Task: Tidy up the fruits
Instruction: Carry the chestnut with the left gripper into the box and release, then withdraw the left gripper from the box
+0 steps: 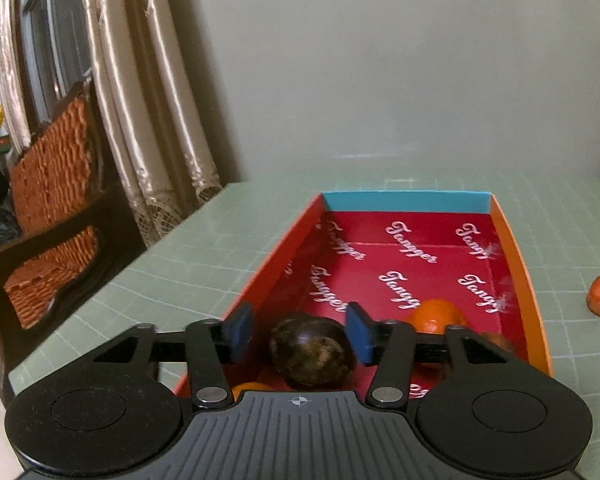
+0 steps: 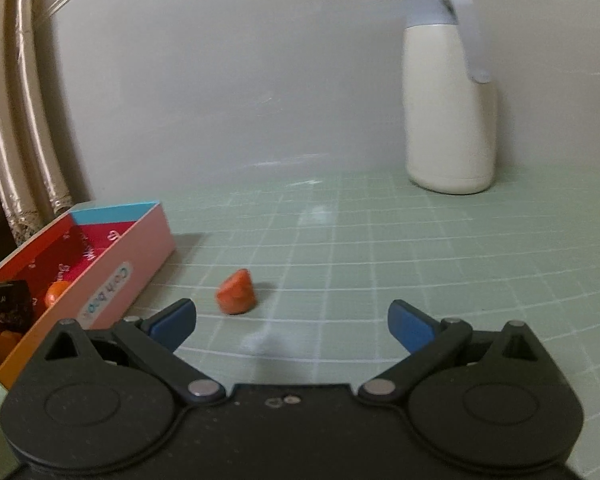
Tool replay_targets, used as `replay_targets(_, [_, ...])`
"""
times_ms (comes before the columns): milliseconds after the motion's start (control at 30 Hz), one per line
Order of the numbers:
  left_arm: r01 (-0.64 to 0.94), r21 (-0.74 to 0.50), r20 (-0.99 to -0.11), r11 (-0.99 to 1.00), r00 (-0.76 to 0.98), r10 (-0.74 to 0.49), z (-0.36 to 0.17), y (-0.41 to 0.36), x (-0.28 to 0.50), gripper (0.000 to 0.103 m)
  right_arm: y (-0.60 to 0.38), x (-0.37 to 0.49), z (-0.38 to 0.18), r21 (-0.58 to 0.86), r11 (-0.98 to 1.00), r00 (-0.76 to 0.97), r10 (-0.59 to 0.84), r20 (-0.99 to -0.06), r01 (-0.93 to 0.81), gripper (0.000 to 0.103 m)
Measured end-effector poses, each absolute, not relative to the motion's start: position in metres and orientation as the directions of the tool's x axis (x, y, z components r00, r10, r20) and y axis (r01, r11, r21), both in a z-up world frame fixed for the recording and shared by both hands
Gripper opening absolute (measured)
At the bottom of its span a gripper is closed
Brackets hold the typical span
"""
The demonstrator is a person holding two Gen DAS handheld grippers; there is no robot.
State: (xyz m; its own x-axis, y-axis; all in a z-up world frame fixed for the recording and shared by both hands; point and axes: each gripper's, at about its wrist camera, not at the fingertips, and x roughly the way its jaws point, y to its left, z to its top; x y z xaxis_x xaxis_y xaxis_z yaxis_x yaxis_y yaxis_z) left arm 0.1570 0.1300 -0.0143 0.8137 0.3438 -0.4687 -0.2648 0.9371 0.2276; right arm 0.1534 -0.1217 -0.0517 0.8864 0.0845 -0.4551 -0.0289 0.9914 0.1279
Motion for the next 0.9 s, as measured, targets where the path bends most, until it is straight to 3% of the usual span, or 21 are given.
replay_targets(333, [-0.29,0.145,-0.43,0.946,0.843,0.324,-0.001,0.146,0.13,0.07,-0.106,0.159,-0.051,0.116,0.99,0.875,0.125,-0.467,-0.079,0.102])
replay_targets(500, [-0.335,0.099,-0.417,0.937,0.841,0.345,-0.001,0.156,0.104,0.081,-0.101,0.167,-0.054,0.108,0.991,0.863,0.125,-0.49,-0.083,0.101])
replay_targets(900, [-0.424,0.095,-0.395,0.901,0.815,0.425,-0.011,0.185,0.076,0.084,-0.083,0.19,-0.058,0.095,0.991,0.833,0.133,-0.538,-0.097,0.094])
